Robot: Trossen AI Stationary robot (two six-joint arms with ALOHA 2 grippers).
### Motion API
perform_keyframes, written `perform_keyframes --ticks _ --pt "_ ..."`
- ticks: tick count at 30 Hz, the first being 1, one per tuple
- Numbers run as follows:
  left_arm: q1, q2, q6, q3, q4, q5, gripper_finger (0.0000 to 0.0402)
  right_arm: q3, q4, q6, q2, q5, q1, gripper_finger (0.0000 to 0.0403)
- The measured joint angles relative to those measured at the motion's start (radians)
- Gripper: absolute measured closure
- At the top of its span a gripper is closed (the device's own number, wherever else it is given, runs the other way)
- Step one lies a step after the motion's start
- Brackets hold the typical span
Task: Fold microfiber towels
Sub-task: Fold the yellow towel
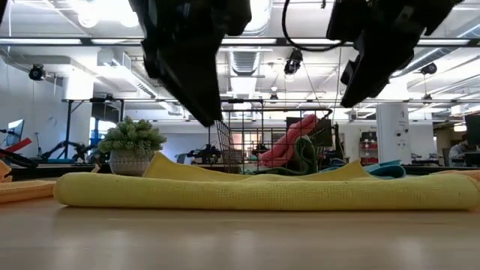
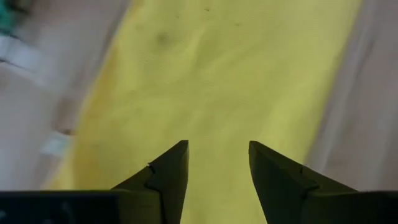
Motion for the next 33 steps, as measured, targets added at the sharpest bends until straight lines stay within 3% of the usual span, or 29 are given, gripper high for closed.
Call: perform_keyframes --ticks 6,17,25,33 --pt "-0.046 0.0 -0.136 -0.114 0.16 0.002 0.0249 -0.028 0.04 -0.044 0.071 -0.011 -0.001 0.0308" --pt "-0.089 0.003 -0.249 -0.224 0.165 0.015 0.0249 -0.026 0.15 -0.192 0.256 0.021 -0.003 0.0347" --pt "-0.088 0.001 -0.253 -0.278 0.18 0.008 0.0249 -0.025 0.17 -0.182 0.319 0.057 -0.021 0.039" --pt "-0.072 0.0 -0.176 -0.298 0.166 -0.068 0.0249 -0.022 0.191 -0.087 0.34 0.004 0.0 0.0394"
